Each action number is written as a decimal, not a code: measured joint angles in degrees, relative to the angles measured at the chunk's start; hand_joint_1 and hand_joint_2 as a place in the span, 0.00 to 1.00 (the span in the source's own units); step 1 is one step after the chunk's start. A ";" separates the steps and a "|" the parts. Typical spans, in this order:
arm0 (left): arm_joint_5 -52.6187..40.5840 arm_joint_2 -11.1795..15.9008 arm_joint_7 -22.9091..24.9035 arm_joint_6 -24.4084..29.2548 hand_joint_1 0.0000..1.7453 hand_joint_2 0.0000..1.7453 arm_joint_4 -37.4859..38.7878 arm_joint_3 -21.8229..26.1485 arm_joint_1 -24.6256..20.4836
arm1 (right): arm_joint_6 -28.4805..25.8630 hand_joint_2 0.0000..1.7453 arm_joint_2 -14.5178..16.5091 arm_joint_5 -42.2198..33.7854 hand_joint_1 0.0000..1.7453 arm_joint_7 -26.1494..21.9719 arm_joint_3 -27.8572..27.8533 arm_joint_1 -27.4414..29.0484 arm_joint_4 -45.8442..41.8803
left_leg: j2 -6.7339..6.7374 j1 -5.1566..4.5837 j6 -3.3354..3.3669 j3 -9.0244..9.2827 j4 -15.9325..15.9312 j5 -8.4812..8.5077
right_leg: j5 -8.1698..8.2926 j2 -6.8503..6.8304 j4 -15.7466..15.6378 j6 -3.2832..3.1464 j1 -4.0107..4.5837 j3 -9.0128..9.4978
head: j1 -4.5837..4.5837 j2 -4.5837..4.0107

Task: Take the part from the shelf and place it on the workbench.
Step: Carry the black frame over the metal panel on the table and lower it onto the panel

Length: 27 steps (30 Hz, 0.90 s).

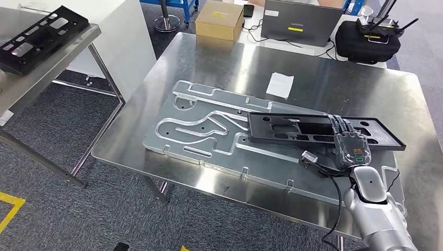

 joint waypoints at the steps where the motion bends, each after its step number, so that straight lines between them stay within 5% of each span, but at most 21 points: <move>1: 0.03 0.04 -0.02 -0.03 0.00 0.00 0.01 -0.01 0.03 | 0.00 1.00 0.09 -0.11 0.00 0.00 -0.01 -0.13 0.11 | 0.04 0.04 -0.31 -0.24 0.82 -0.69 | 0.13 -0.10 -0.24 -0.37 -0.14 0.20 | -0.05 0.00; 5: 0.17 0.24 -0.06 -0.10 0.00 0.00 0.04 0.00 0.28 | -0.04 1.00 0.44 -0.47 0.00 0.07 -0.08 -0.29 0.61 | 0.14 0.26 -1.13 -5.71 13.69 -7.56 | 0.24 -0.55 -0.52 -1.01 -0.33 0.54 | -0.33 0.00; 7: 0.21 0.36 -0.06 -0.09 0.00 0.00 0.04 0.00 0.53 | -0.07 1.00 0.53 -0.62 0.00 0.15 -0.25 -0.30 0.88 | 0.15 0.41 -1.31 -6.77 16.34 -7.71 | 0.20 -0.64 -0.47 -0.97 -0.35 0.61 | -0.32 -0.01; 11: 0.30 0.52 -0.05 -0.11 0.00 0.00 0.05 0.00 0.61 | -0.14 1.00 0.59 -0.67 0.00 0.20 -0.44 -0.34 1.13 | 0.09 0.83 -1.31 0.32 2.82 -1.57 | -0.30 -0.57 0.19 -0.12 -0.31 0.72 | -0.35 0.00; 15: 0.38 0.57 0.11 -0.10 0.00 0.00 0.06 0.00 0.74 | -0.98 0.00 0.63 -2.37 0.00 -0.74 -0.54 0.54 -0.17 | 0.05 0.68 0.12 1.29 0.48 -1.19 | -0.38 -0.32 0.32 1.05 -0.17 0.63 | -0.33 0.00; 17: 0.40 0.58 0.13 -0.10 0.00 0.00 0.06 0.01 0.70 | -0.59 0.00 0.81 -4.79 0.00 -1.79 -0.58 2.01 -2.91 | 0.12 0.81 0.91 1.29 0.18 -0.91 | -2.03 -0.24 2.40 1.53 -0.34 -0.25 | -0.19 0.00; 20: 0.41 0.58 0.11 -0.09 0.00 0.00 0.06 0.06 0.76 | 2.07 0.00 1.61 -7.99 0.00 -2.40 -0.47 5.42 -10.23 | 0.13 0.68 1.48 0.95 0.10 -0.79 | -7.43 -0.21 12.79 1.86 -0.40 -5.24 | 0.08 0.00; 22: 0.39 0.58 0.11 -0.09 0.00 0.00 0.06 0.10 0.90 | 3.90 0.00 2.12 -8.98 0.00 -2.33 -0.16 7.45 -15.81 | 0.11 0.43 1.55 0.81 0.13 -0.79 | -8.02 -0.21 16.72 1.73 -0.38 -7.30 | 0.08 0.00; 25: 0.40 0.57 0.10 -0.09 0.00 0.00 0.07 0.11 0.95 | 5.07 0.00 2.51 -10.20 0.00 -2.46 0.38 8.75 -22.48 | 0.04 0.06 1.55 1.02 0.13 -0.85 | -2.47 -0.21 7.76 0.73 -0.15 -3.05 | 0.08 0.00; 27: 0.43 0.54 0.05 -0.14 0.00 0.00 0.08 0.14 0.93 | 5.28 0.00 2.71 -12.00 0.00 -2.97 1.01 9.35 -26.90 | 0.01 -0.17 1.27 0.95 0.19 -0.90 | -0.57 -0.21 1.78 0.06 0.22 -0.27 | 0.06 0.00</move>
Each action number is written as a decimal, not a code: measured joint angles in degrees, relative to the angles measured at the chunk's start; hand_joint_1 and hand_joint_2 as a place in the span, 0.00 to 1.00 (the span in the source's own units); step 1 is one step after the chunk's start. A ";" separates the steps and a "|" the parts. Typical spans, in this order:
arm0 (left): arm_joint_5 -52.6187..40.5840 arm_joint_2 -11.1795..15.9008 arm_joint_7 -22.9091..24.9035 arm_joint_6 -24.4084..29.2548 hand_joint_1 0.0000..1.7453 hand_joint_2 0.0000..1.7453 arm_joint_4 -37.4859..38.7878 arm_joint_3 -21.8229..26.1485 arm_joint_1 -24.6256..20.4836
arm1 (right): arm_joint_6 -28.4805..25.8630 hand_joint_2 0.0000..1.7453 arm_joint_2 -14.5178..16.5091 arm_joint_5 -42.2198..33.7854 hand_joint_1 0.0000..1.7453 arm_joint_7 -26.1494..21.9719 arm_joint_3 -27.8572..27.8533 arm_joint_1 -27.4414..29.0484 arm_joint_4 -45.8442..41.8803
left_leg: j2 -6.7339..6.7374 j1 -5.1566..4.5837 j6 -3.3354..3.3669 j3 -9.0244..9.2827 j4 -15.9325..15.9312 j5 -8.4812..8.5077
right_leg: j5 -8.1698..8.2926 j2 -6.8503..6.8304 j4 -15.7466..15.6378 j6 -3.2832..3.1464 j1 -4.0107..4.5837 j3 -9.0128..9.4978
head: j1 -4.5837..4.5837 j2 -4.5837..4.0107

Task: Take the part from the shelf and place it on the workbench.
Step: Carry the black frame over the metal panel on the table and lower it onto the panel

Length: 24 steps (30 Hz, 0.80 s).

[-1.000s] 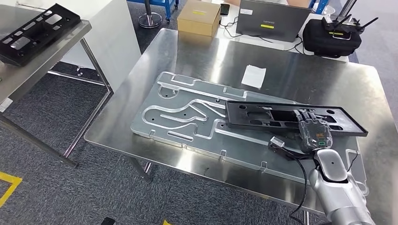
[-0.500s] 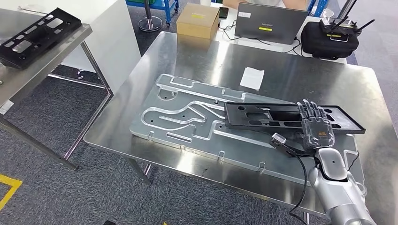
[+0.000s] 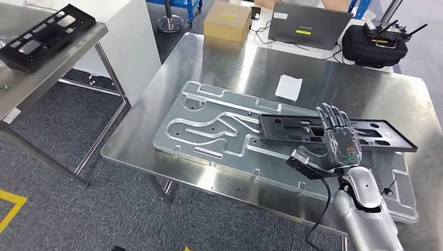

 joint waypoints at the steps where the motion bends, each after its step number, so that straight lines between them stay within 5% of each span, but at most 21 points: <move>1: 0.01 -0.02 -0.03 -0.02 0.00 0.00 0.01 0.03 0.04 | 0.35 0.00 0.14 -0.84 0.00 -0.13 0.49 0.42 -2.48 | 0.01 -0.01 -0.28 -0.08 -0.02 0.00 | -0.02 0.03 -1.04 -0.18 0.18 0.41 | -0.02 0.00; 5: 0.02 0.11 -0.21 -0.07 0.00 0.00 0.01 0.09 0.07 | 1.79 0.00 0.85 -1.91 0.00 0.46 2.52 1.85 -10.78 | 0.10 0.01 -1.61 -0.56 1.35 -1.24 | 0.52 0.02 -2.42 -0.96 -0.29 1.03 | -0.15 -0.01; 8: 0.02 0.14 -0.31 -0.15 0.00 0.00 0.01 0.09 0.14 | 1.85 0.00 1.23 -2.18 0.00 0.60 3.28 2.38 -13.68 | 0.12 0.40 -2.50 -4.76 11.01 -6.43 | 0.66 -0.20 -2.78 -1.42 -0.41 1.34 | -0.54 0.00; 10: 0.02 0.18 -0.31 -0.15 0.00 0.00 0.01 0.10 0.28 | 1.85 0.00 1.38 -2.30 0.00 0.64 3.58 2.91 -14.71 | 0.14 0.71 -3.00 -6.93 15.61 -7.60 | 0.54 -0.23 -2.57 -1.43 -0.41 1.29 | -0.55 0.00; 11: 0.02 0.20 -0.31 -0.15 0.00 0.00 0.01 0.10 0.34 | 1.84 0.00 1.44 -2.37 0.00 0.64 3.72 3.11 -15.09 | 0.14 0.88 -3.18 -6.57 14.87 -6.56 | 0.45 -0.21 -2.41 -1.35 -0.45 1.28 | -0.56 0.00; 13: 0.05 0.26 -0.31 -0.15 0.00 0.00 0.01 0.10 0.34 | 1.69 0.00 1.61 -3.20 0.00 0.32 4.04 3.33 -15.97 | 0.16 1.23 -3.37 -3.26 7.94 -2.78 | 0.08 -0.10 -1.85 -0.94 -0.57 1.25 | -0.56 0.00; 15: 0.23 0.29 -0.31 -0.21 0.00 0.00 0.01 0.13 0.27 | 1.21 0.00 1.84 -4.68 0.00 -0.40 4.64 3.66 -17.85 | 0.11 1.26 -3.00 -0.44 1.94 -0.80 | -0.32 0.02 -1.06 -0.33 -0.42 0.89 | -0.55 0.00; 20: 1.97 0.24 -0.32 -0.53 0.00 0.00 0.01 0.73 0.44 | -3.59 0.00 3.07 -5.65 0.00 -1.28 8.65 7.50 -28.06 | 0.09 1.07 -0.96 -0.06 0.36 -0.20 | -1.52 0.15 0.18 0.97 -0.47 0.28 | -0.35 0.00; 24: 4.27 0.11 -0.34 -1.23 0.00 0.00 0.01 2.32 0.64 | -9.65 1.00 3.88 -10.53 0.00 -3.71 13.73 14.87 -37.17 | 0.09 1.19 -0.20 -0.28 0.09 0.28 | -9.00 0.14 12.42 1.62 -0.63 -4.60 | -0.02 0.00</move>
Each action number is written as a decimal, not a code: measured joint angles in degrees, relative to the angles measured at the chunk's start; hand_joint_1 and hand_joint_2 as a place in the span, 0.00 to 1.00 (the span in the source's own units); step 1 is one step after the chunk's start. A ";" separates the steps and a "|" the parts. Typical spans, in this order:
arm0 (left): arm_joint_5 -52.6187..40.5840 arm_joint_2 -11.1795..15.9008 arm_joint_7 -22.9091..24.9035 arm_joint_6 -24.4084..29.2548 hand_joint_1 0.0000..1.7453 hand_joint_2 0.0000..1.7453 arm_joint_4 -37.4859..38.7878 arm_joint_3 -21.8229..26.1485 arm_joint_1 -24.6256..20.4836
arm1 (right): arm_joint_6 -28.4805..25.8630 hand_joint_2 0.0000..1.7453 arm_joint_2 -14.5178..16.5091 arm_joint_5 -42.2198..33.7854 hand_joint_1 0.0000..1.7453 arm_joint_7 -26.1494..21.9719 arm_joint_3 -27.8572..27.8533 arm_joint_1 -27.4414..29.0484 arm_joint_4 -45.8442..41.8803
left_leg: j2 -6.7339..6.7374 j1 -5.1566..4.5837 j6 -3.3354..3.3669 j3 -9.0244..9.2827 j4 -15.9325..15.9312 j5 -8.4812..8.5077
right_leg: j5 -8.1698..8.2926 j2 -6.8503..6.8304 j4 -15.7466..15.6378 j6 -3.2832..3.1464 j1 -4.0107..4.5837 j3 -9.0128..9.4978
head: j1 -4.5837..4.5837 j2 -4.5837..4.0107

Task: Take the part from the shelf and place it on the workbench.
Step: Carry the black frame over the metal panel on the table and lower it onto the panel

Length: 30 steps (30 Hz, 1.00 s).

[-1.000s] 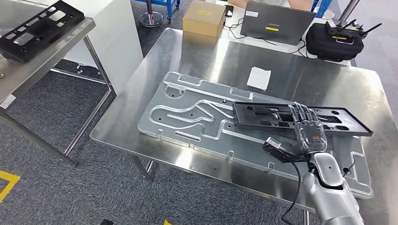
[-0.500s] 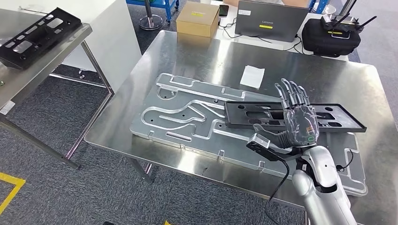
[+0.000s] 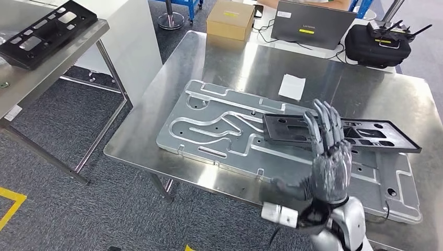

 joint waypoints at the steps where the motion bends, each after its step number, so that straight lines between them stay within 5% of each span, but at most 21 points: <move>1: 0.50 -0.03 0.02 -0.05 0.00 0.00 0.00 0.42 0.14 | -0.73 1.00 0.05 -2.47 0.00 -1.48 1.33 2.32 -1.73 | 0.00 -0.03 0.01 -0.10 0.01 0.02 | -0.58 0.00 2.00 0.00 0.01 -0.78 | 0.00 0.00; 2: 0.95 -0.07 0.05 -0.04 0.00 0.00 0.00 0.85 0.26 | -1.14 1.00 0.09 -5.18 0.00 -3.31 2.57 4.78 -3.33 | 0.00 -0.06 0.00 -0.17 0.02 0.04 | -0.01 0.00 1.85 -0.08 0.02 -0.51 | 0.00 0.00; 6: 2.52 -0.46 0.12 0.24 0.00 0.00 0.00 2.64 0.48 | -0.93 0.00 0.35 -19.28 0.00 -12.52 5.40 13.84 -8.70 | -0.03 -0.31 -0.48 -0.28 0.12 0.30 | 6.00 -0.02 -11.71 -1.16 0.42 7.00 | 0.02 0.00; 11: 4.50 -0.97 0.02 0.55 0.00 0.00 0.00 4.98 0.92 | 2.48 0.00 1.85 -36.32 0.00 -21.20 5.03 24.91 -11.97 | 0.01 -0.35 -2.05 -0.69 0.73 -0.13 | 7.91 -0.16 -14.48 -2.36 0.46 7.40 | -0.04 -0.01; 15: 5.09 -1.36 -0.03 0.84 0.00 0.00 0.00 6.33 1.11 | 5.96 0.00 4.77 -39.87 0.00 -24.66 2.36 31.61 -12.08 | 0.09 -0.19 -2.79 -3.79 12.01 -9.63 | 9.78 -0.39 -14.57 -3.23 0.31 5.23 | -0.59 0.00; 17: 5.32 -1.39 -0.04 0.92 0.00 0.00 0.00 6.79 1.12 | 8.05 0.00 6.37 -40.75 0.00 -25.45 0.49 34.01 -12.06 | 0.10 -0.17 -3.01 -3.02 14.80 -11.38 | 10.65 -0.44 -14.11 -3.13 0.40 3.71 | -0.60 0.00; 21: 5.76 -1.51 -0.18 0.95 0.00 0.00 0.00 7.52 0.83 | 11.17 0.00 9.56 -41.06 0.00 -26.44 -3.14 36.89 -12.06 | -0.04 -0.20 -2.59 6.87 1.53 -7.84 | 12.12 -0.28 -12.60 -2.15 0.43 1.10 | -0.55 0.01; 22: 5.84 -1.60 -0.25 0.95 0.00 0.00 0.00 7.65 0.76 | 11.75 0.00 10.26 -40.77 0.00 -26.57 -3.87 37.37 -12.06 | -0.13 -0.31 -2.24 7.89 -0.36 -7.40 | 12.49 -0.26 -12.42 -1.77 0.48 0.89 | -0.50 0.01; 25: 5.91 -1.85 -0.36 0.95 0.00 0.00 0.00 7.91 0.86 | 13.51 0.00 12.19 -39.78 0.00 -26.79 -5.86 38.55 -12.04 | -0.01 -0.62 -0.83 7.25 -0.68 -6.02 | 13.80 -0.11 -12.82 -0.73 0.40 0.81 | -0.38 0.00; 27: 5.90 -2.02 -0.33 0.95 0.00 0.00 0.00 8.04 0.81 | 14.49 0.00 13.27 -39.51 0.00 -26.82 -7.02 39.26 -12.02 | 0.40 -0.52 0.05 6.09 -0.90 -4.57 | 11.35 0.10 -11.38 -0.15 0.21 0.09 | -0.32 0.00; 30: 5.88 -2.15 -0.29 0.95 0.00 0.00 0.00 8.14 0.78 | 15.18 0.00 14.29 -38.93 0.00 -26.86 -8.37 39.75 -11.90 | 0.85 -0.53 0.70 3.38 -0.88 -2.41 | 2.07 0.15 -2.42 0.38 0.06 -1.73 | 0.00 0.00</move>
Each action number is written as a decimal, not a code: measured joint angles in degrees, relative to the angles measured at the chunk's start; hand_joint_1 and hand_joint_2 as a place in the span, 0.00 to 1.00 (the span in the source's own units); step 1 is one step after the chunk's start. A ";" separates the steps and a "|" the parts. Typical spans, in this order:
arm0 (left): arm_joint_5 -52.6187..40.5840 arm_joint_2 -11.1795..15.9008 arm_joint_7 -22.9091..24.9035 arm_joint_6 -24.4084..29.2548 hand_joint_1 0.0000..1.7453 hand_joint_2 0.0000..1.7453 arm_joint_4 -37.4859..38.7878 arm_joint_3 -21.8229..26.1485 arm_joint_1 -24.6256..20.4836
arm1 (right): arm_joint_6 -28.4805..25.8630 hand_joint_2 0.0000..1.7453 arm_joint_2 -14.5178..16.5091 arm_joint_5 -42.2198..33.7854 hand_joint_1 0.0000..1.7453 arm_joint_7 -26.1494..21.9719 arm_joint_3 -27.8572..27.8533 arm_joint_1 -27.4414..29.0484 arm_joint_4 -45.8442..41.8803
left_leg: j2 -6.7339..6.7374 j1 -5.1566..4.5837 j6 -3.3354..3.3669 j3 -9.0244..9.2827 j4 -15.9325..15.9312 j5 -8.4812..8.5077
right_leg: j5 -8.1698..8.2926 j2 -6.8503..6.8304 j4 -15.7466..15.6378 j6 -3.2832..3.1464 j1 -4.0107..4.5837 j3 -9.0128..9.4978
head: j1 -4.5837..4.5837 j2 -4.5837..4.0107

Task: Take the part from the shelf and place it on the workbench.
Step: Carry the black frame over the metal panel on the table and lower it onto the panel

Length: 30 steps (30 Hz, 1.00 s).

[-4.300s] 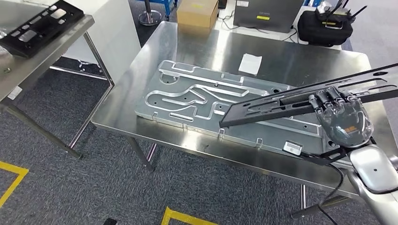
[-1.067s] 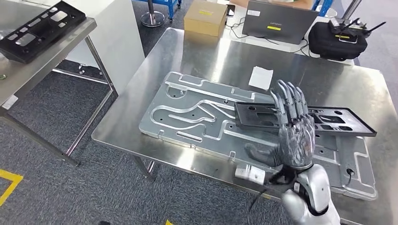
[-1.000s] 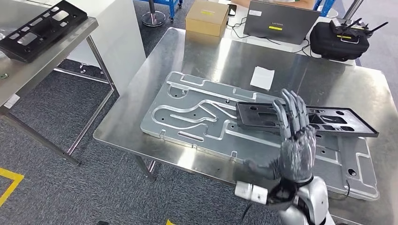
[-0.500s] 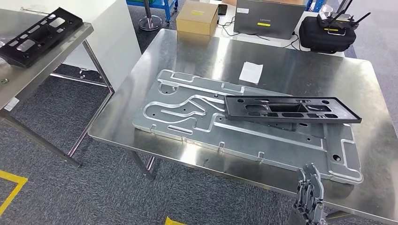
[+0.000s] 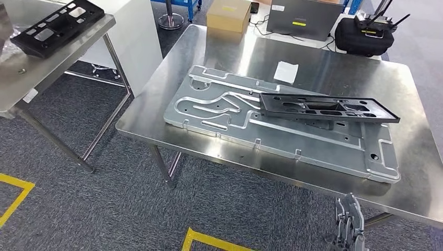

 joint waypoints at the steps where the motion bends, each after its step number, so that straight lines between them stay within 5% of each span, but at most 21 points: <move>1: 0.00 -0.03 0.00 0.00 0.00 0.00 0.00 0.03 0.03 | 0.12 0.00 0.25 0.16 0.00 0.02 -0.37 0.08 0.10 | 0.12 -0.07 0.00 -0.98 0.12 0.68 | -1.58 -0.01 3.08 0.06 -0.01 -0.08 | 0.00 0.00; 3: 0.00 -0.08 0.01 0.00 0.00 0.00 0.00 0.06 0.06 | 0.34 0.00 0.79 0.44 0.00 0.07 -1.09 0.30 0.33 | 0.28 -0.25 -0.12 -2.95 0.49 1.98 | -0.44 -0.02 4.76 -0.16 0.05 2.12 | 0.01 0.00; 4: 0.00 -0.13 0.02 0.00 0.00 0.00 0.00 0.07 0.04 | 0.47 0.00 1.07 0.63 0.00 0.13 -1.44 0.39 0.43 | 0.29 -0.36 -0.20 -3.82 0.65 2.53 | 1.18 -0.02 2.72 -0.47 0.17 4.59 | 0.00 0.00; 5: -0.01 -0.26 0.03 0.00 0.00 0.00 0.00 0.07 -0.01 | 0.61 0.00 1.40 0.89 0.00 0.23 -1.84 0.45 0.52 | 0.29 -0.41 -0.30 -4.48 0.78 3.08 | 2.28 -0.02 -0.99 -1.00 0.38 7.92 | -0.02 0.00; 7: -0.02 -0.59 0.05 0.01 0.00 0.00 -0.01 0.08 -0.08 | 0.93 0.00 2.28 1.37 0.00 0.55 -2.89 0.48 0.70 | 0.21 -0.50 -0.73 -5.16 0.87 4.15 | 1.83 -0.15 -9.78 -2.06 0.94 14.28 | -0.05 0.00; 9: -0.02 -0.79 0.07 0.02 0.00 0.00 -0.02 0.10 -0.08 | 1.73 0.00 3.42 1.55 0.00 0.83 -4.47 0.55 1.02 | 0.18 -0.32 -1.44 -5.34 0.55 5.32 | 0.95 -0.26 -14.25 -2.67 1.42 16.75 | 0.02 0.00; 11: -0.02 -0.80 0.05 0.03 0.00 0.00 -0.02 0.17 0.04 | 3.40 0.00 4.94 0.89 0.00 1.21 -6.69 0.63 1.67 | 0.11 -0.21 -2.19 -5.61 0.28 5.77 | 2.26 -0.36 -14.96 -3.14 1.27 16.07 | 0.12 0.00; 12: -0.02 -0.81 0.03 0.04 0.00 0.00 -0.02 0.24 0.11 | 4.45 0.00 5.90 -0.01 0.00 1.56 -8.16 0.62 2.21 | 0.03 -0.19 -2.48 -6.02 1.06 4.44 | 3.14 -0.46 -15.19 -3.44 1.08 15.41 | 0.01 0.00; 15: -0.02 -0.93 -0.06 0.13 0.00 0.00 -0.02 0.52 0.19 | 6.90 0.00 8.34 -4.49 0.00 2.79 -13.77 0.50 4.76 | -0.11 0.08 -3.17 -7.99 9.37 -4.37 | 5.47 -0.76 -15.17 -3.90 0.83 12.61 | -0.58 0.00; 16: -0.02 -0.96 -0.08 0.21 0.00 0.00 -0.02 0.62 0.19 | 7.37 0.00 8.79 -5.94 0.00 3.02 -15.88 0.44 5.80 | -0.11 0.17 -3.42 -8.38 12.93 -6.05 | 6.15 -0.88 -14.93 -3.85 0.83 11.52 | -0.66 0.00; 18: -0.07 -0.95 -0.10 0.40 0.00 0.00 -0.02 0.80 0.18 | 8.01 0.00 9.40 -8.14 0.00 3.29 -19.70 0.26 7.76 | -0.10 0.32 -3.83 -7.52 16.83 -4.82 | 7.40 -1.09 -14.03 -3.58 0.72 9.07 | -0.66 0.00; 20: -0.17 -0.96 -0.11 0.52 0.00 0.00 -0.02 0.93 0.13 | 8.33 0.00 9.89 -10.08 0.00 3.76 -22.85 -0.13 9.62 | -0.13 0.61 -4.10 -3.21 13.51 -1.58 | 8.36 -1.15 -12.64 -3.05 0.52 6.55 | -0.68 0.00; 23: -0.35 -1.02 -0.15 0.58 0.00 0.00 -0.02 0.98 -0.14 | 9.00 0.00 10.40 -13.55 0.00 4.40 -27.65 -1.19 12.77 | -0.44 0.60 -3.57 5.19 1.86 -3.91 | 9.43 -1.14 -10.53 -2.00 0.65 4.23 | -0.70 0.00; 25: -0.43 -1.05 -0.19 0.58 0.00 0.00 -0.02 1.02 -0.07 | 9.51 0.00 10.58 -14.85 0.00 4.69 -30.58 -1.95 15.19 | -0.45 0.33 -2.33 5.88 -0.34 -4.73 | 10.42 -1.16 -10.33 -1.29 0.61 3.83 | -0.60 0.00; 27: -0.53 -1.13 -0.20 0.57 0.00 0.00 -0.02 1.05 -0.01 | 10.05 0.00 10.67 -15.31 0.00 4.96 -33.19 -2.50 17.58 | -0.06 0.30 -1.16 4.67 -0.35 -3.49 | 9.31 -0.89 -9.69 -0.63 0.28 3.13 | -0.61 0.00; 30: -0.72 -1.16 -0.20 0.58 0.00 0.00 -0.02 1.07 -0.02 | 10.33 0.00 10.81 -15.45 0.00 5.09 -35.79 -2.99 19.90 | 0.26 0.27 -0.16 1.89 -0.34 -1.21 | 0.70 -0.49 -2.53 0.17 -0.01 1.35 | -0.29 0.00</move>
